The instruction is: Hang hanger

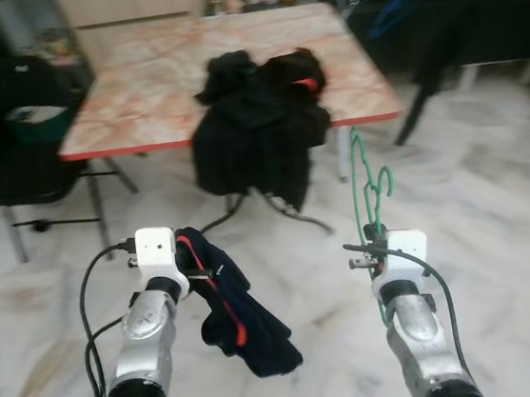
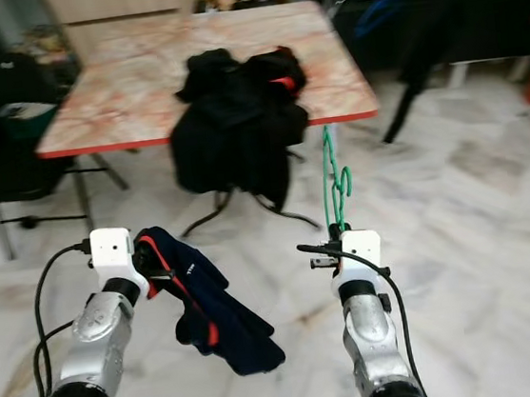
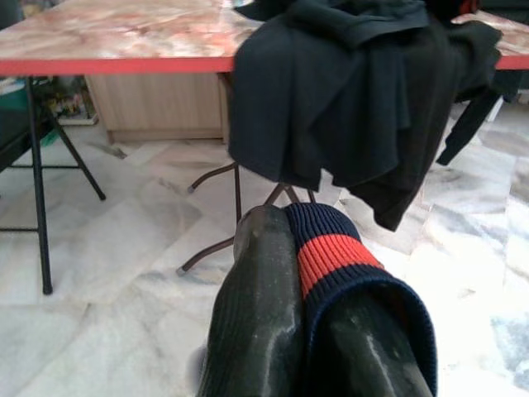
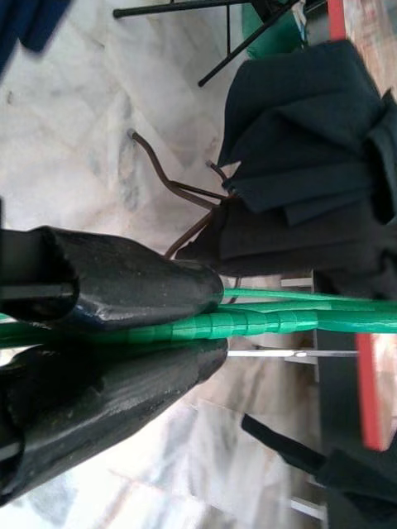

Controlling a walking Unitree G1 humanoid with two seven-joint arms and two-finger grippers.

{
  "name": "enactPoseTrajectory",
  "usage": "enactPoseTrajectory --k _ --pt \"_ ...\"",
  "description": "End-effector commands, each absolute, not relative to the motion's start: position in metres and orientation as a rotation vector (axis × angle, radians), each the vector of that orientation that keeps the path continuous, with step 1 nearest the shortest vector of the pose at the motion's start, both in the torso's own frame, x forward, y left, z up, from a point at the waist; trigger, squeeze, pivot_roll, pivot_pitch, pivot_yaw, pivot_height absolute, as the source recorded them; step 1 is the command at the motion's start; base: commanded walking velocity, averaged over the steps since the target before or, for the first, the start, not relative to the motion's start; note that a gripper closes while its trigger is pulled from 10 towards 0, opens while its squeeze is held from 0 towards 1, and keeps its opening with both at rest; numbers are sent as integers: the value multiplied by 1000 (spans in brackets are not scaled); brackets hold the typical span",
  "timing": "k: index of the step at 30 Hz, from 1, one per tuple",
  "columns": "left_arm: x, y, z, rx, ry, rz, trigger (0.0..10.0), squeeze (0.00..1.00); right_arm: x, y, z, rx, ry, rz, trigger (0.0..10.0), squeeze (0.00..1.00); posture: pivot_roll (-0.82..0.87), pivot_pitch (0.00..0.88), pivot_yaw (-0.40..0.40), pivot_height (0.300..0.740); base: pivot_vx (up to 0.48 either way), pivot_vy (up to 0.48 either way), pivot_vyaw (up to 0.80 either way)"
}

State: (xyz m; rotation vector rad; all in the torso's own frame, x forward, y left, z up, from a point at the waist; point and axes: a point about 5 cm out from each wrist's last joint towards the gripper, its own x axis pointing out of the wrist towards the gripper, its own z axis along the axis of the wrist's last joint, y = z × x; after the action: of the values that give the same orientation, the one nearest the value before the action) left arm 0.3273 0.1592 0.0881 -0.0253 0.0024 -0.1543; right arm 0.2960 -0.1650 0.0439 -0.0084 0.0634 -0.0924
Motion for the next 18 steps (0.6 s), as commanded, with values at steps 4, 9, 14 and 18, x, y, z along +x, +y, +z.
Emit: enactPoseTrajectory --k 4,9,14,18 --pt "330 162 95 -8 -28 -149 10000 0 297 -165 46 11 59 -103 10000 0 -126 0 -13 740 0 313 428" --pt "330 162 96 -7 -33 -148 10000 0 292 -180 20 8 268 -202 10000 0 -123 0 -16 740 0 116 0" --pt "331 164 97 -1 -43 -145 10000 0 275 -195 -9 4 477 -246 10000 0 -121 0 -17 740 0 0 0" --pt "331 168 99 -7 -50 -124 10000 0 256 -202 -30 -62 615 -190 10000 0 -129 0 -17 740 0 0 0"
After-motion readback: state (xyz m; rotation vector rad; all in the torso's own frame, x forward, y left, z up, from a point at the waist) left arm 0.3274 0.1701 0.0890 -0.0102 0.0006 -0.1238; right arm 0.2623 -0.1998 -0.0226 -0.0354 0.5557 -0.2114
